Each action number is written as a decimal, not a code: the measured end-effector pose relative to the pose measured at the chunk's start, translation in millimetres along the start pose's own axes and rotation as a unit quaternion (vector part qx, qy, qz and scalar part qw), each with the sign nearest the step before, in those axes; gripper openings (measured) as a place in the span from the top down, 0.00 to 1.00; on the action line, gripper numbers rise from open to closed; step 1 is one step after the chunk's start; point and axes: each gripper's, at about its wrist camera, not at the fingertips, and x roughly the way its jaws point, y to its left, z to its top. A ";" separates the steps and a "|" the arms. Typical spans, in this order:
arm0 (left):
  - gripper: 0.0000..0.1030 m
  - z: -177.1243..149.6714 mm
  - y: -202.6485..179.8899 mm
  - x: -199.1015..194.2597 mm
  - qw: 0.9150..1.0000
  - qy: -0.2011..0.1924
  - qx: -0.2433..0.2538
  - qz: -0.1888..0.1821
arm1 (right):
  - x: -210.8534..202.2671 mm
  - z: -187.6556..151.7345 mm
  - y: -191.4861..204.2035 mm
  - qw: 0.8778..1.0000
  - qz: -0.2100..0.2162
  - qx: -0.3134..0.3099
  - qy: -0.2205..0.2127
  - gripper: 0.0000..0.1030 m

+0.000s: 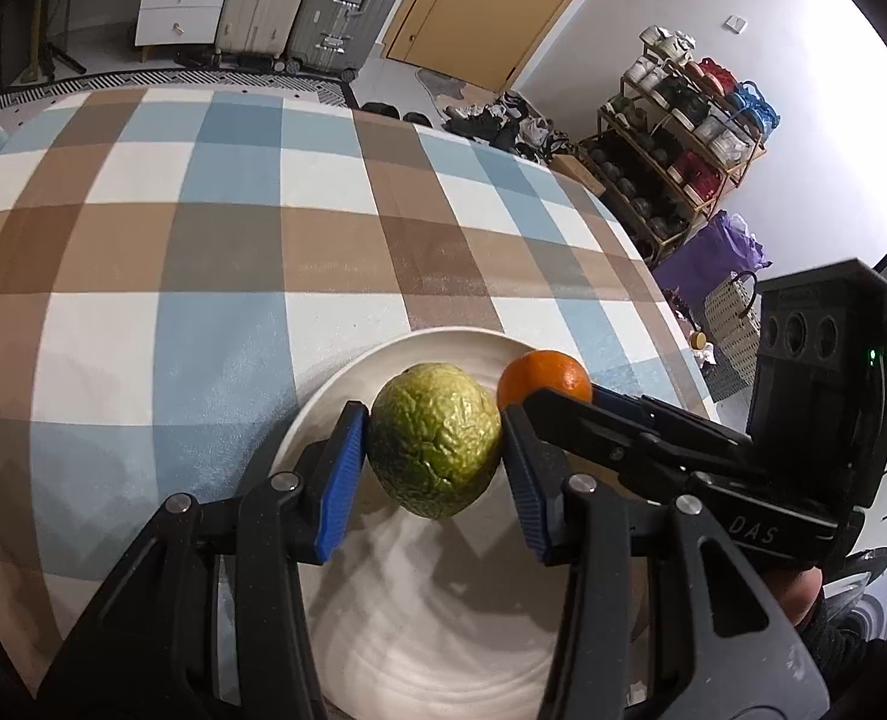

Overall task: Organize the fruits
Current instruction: 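Carry the pomelo and orange onto the white plate and open both tools, then withdraw both tools from the plate back toward the fruit cluster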

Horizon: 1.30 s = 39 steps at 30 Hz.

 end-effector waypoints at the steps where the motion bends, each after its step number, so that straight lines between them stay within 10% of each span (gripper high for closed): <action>1: 0.59 -0.3 0.1 2.0 1.000 0.002 0.000 -0.003 | 2.4 0.8 -0.9 1.000 -0.002 0.004 0.004 0.59; 8: 0.51 3.9 2.9 6.8 1.000 0.001 -0.014 -0.008 | 13.7 2.9 -4.6 1.000 -0.012 0.015 0.021 0.56; 14: 0.22 3.1 -3.9 -15.2 1.000 -0.022 -0.014 0.010 | -9.6 2.6 -4.0 1.000 -0.006 0.020 -0.010 0.34; 20: 0.21 -6.5 -17.4 -51.7 0.999 -0.044 -0.011 0.025 | -55.6 -9.8 3.0 0.998 -0.016 0.018 -0.055 0.07; 39: 0.04 -104.3 -96.0 -159.7 0.988 -0.117 0.045 0.090 | -175.9 -94.7 62.3 0.991 -0.026 -0.038 -0.123 0.00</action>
